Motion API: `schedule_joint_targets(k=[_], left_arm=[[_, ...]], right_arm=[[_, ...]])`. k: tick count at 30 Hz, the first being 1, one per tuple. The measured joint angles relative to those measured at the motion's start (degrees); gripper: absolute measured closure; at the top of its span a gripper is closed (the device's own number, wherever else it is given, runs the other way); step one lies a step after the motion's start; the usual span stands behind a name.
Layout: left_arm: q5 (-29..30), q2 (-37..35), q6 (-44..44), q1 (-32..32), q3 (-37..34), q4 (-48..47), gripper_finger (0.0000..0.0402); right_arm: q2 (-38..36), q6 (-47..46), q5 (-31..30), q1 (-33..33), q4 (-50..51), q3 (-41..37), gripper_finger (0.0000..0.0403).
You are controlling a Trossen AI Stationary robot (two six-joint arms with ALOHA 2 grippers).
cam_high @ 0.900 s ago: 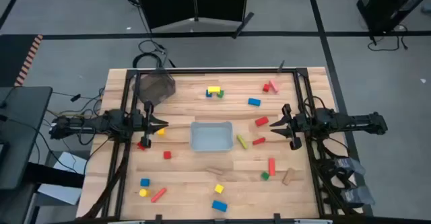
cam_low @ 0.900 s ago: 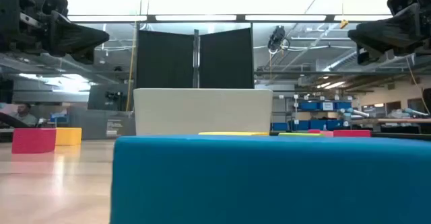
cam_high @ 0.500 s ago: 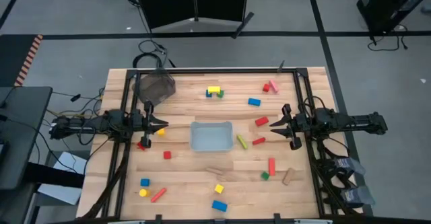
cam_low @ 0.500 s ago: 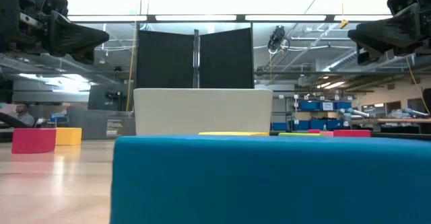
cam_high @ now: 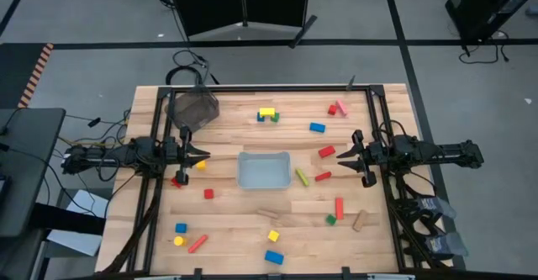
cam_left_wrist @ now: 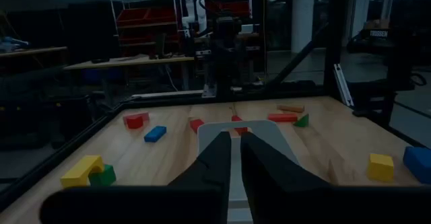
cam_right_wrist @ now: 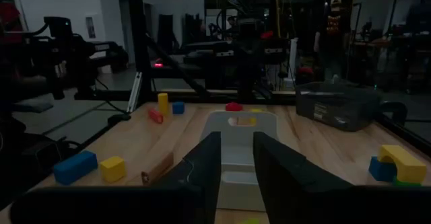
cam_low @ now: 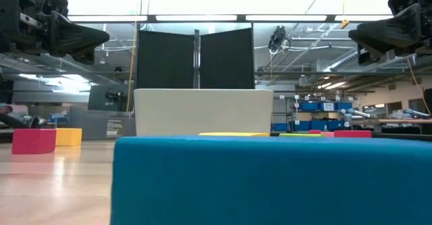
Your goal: Sort blocks by size
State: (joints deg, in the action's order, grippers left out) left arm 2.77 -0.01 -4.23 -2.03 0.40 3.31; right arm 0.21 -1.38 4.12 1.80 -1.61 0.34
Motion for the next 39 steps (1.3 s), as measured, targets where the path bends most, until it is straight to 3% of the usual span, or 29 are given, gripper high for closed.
schedule_joint_targets(k=[10, 15, 19, 24, 28, 33, 36, 39], left_arm=[[0.0, 0.0, -0.01, 0.0, -0.02, 0.0, 0.0357], [0.0, 0.0, 0.0, -0.02, -0.02, 0.96, 0.0357], [-0.36, 0.04, 3.27, -0.01, -0.02, 5.71, 0.0357], [-0.48, 0.0, 16.75, -0.01, -0.02, 18.04, 0.0357], [-0.48, 0.0, 20.14, 0.0, -0.02, 24.31, 0.0357], [-0.35, 0.09, 22.74, -0.02, -0.02, 24.93, 0.0357], [2.52, 1.17, 21.06, -0.02, -0.02, 24.68, 0.0357], [7.17, 3.29, 20.9, -0.02, -0.02, 25.17, 0.0357]], right_arm=[[0.02, 0.61, 0.0, 0.0, -0.06, 0.0, 0.0304], [0.0, 15.46, -0.13, -0.11, -4.03, 0.0, 0.0303], [0.04, 16.13, 0.16, -0.11, -14.6, 0.0, 0.0304], [0.02, 7.07, 0.26, -0.11, -33.7, 0.0, 0.0303], [0.02, 3.07, 0.2, -0.11, -45.15, 0.0, 0.0304], [0.09, -3.64, -6.42, -0.09, -52.37, 0.0, 0.0303], [0.93, -8.53, -15.99, -0.11, -47.76, 0.02, 0.0304], [2.95, -11.92, -21.5, -0.11, -38.26, 0.01, 0.0303]])
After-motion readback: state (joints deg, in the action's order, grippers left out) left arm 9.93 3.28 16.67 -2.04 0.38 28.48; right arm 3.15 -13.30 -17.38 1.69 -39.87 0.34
